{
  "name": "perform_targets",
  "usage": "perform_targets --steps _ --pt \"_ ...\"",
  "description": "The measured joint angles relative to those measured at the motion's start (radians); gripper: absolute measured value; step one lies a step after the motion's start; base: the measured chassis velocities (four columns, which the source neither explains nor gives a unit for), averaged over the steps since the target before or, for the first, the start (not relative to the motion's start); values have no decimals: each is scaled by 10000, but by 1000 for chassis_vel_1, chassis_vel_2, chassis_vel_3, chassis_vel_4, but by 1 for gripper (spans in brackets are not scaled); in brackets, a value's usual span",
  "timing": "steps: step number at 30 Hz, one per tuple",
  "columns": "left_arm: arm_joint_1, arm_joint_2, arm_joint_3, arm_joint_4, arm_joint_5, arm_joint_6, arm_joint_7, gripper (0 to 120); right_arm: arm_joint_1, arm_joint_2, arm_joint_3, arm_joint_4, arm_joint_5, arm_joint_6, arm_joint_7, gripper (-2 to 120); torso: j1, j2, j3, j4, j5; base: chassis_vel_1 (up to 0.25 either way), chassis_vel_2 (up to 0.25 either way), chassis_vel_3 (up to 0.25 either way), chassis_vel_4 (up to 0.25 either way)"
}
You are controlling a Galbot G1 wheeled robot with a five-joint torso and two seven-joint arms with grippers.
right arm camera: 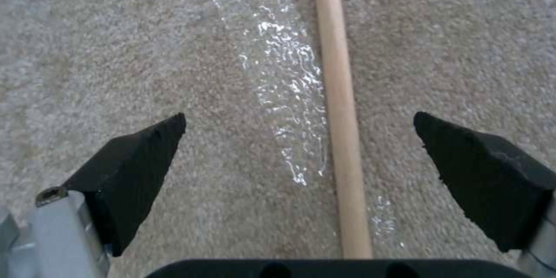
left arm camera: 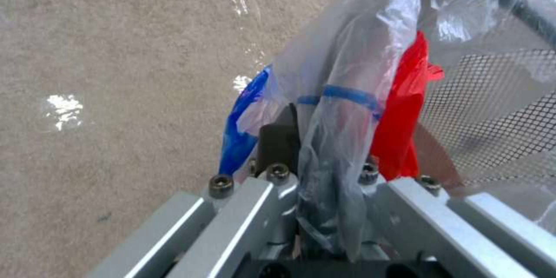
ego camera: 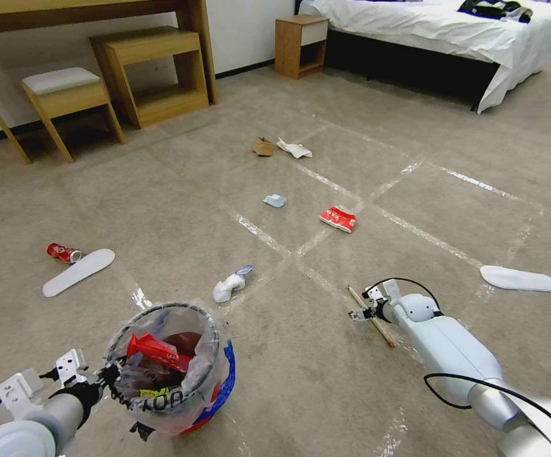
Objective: Pick up the trash bin and place the garbage on the floor into it.
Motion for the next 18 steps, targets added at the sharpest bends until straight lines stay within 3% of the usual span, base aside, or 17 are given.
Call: perform_targets --steps 18 --pt "141 -60 6 -105 59 0 9 0 15 -186 60 -270 122 489 -446 100 0 0 0 0 -1 0 0 0 0"
